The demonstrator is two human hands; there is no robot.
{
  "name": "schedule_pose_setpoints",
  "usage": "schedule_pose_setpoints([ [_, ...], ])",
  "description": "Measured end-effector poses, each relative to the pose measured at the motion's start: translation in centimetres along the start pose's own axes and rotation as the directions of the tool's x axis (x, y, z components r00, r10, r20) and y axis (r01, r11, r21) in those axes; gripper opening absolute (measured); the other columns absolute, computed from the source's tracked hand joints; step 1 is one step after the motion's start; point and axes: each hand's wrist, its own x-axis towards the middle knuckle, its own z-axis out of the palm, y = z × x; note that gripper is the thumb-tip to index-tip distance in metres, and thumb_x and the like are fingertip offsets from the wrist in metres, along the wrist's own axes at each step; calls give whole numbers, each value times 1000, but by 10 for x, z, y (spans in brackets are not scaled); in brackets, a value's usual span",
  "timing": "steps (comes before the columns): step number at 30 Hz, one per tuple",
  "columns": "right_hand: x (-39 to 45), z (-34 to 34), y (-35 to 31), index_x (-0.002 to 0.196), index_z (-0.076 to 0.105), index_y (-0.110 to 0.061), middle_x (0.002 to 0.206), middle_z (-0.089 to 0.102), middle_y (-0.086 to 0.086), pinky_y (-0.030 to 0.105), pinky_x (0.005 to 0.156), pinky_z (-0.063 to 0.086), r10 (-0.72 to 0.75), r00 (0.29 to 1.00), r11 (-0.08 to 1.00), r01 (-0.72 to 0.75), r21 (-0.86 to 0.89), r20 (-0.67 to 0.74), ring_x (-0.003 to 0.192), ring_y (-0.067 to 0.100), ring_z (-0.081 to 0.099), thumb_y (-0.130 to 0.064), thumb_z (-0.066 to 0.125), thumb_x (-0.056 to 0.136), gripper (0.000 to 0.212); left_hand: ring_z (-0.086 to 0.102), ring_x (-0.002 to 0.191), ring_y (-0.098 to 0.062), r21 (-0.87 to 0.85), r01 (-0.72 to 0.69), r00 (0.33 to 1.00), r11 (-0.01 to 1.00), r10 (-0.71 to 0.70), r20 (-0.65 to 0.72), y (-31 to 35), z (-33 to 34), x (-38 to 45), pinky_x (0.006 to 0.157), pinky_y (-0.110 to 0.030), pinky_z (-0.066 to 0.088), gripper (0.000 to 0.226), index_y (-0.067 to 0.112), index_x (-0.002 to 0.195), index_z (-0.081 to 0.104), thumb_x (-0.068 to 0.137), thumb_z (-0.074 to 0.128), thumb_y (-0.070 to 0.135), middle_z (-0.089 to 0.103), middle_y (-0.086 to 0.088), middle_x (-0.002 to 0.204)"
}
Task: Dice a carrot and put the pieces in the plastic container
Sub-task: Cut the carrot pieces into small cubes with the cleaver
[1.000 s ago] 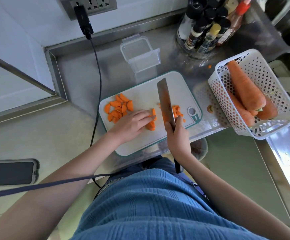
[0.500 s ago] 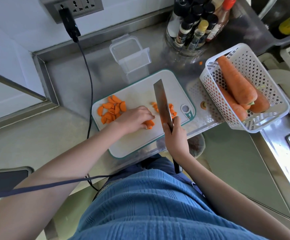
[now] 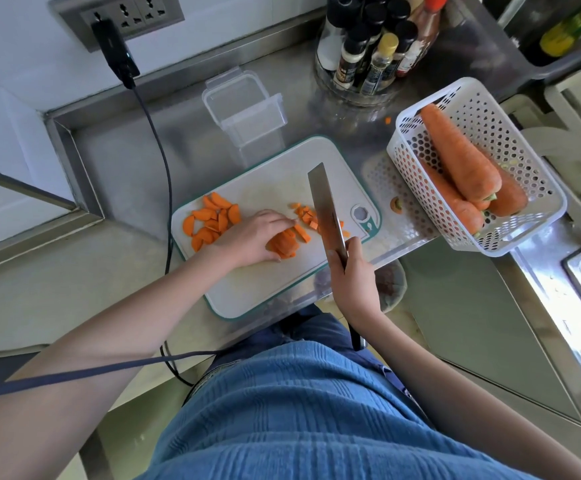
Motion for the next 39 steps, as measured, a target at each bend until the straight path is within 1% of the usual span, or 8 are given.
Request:
schedule_pose_setpoints([
  [7,-3,2,2,93,34,-13,71,55,11,33,47,33,15,1000,1000,-15,-6,-1,57,30,50,-26,40,101,16,38,128,-25,16,-5,1000,1000,5,-13,4,1,2,108,-30,29,82,9,139,42,68,82,22,44,-10,139],
  [12,-5,0,9,91,34,-13,72,57,14,35,50,36,50,999,999,-50,8,-21,61,34,54,-29,39,101,19,38,122,-26,59,-54,998,997,51,40,8,2,9,105,-32,29,69,10,130,52,70,81,25,49,-8,131],
  [16,-5,-1,14,90,33,-14,72,58,13,33,48,33,68,997,998,-67,7,-42,61,34,53,-30,39,101,21,38,121,-26,47,-23,1000,999,23,6,14,6,8,102,-37,35,58,11,122,57,71,80,28,48,-6,129],
  [21,-4,1,13,91,33,-14,74,58,15,36,52,39,57,998,998,-58,-10,-25,63,35,55,-29,39,100,19,48,101,-32,-22,76,982,997,-79,-173,21,22,-4,90,-44,42,50,6,110,61,68,81,24,55,-11,112],
  [26,-5,5,6,93,33,-12,69,54,9,35,49,36,7,1000,999,-6,-43,23,59,32,52,-25,40,101,16,48,98,-32,-89,250,909,964,-265,-322,30,39,-19,85,-42,43,44,5,105,58,71,79,24,54,-12,107],
  [29,-4,9,1,93,32,-13,66,51,7,34,47,33,-31,998,998,34,-52,58,56,30,49,-25,39,101,16,49,101,-34,-129,304,881,944,-330,-339,27,44,-27,86,-44,44,51,4,107,57,68,82,24,52,-13,108],
  [34,3,22,-7,101,33,-16,70,54,8,35,49,37,-64,992,988,78,-130,111,60,32,52,-30,36,102,14,42,120,-29,-239,289,895,927,-350,-277,23,42,-37,102,-40,38,83,4,134,42,65,84,23,43,-14,128],
  [39,10,30,-10,95,29,-20,77,57,13,43,56,47,-61,994,980,77,-183,94,67,35,56,-26,35,102,11,51,113,-29,-284,261,885,923,-346,-312,12,45,-52,96,-46,45,72,3,126,52,65,84,20,52,-14,120],
])
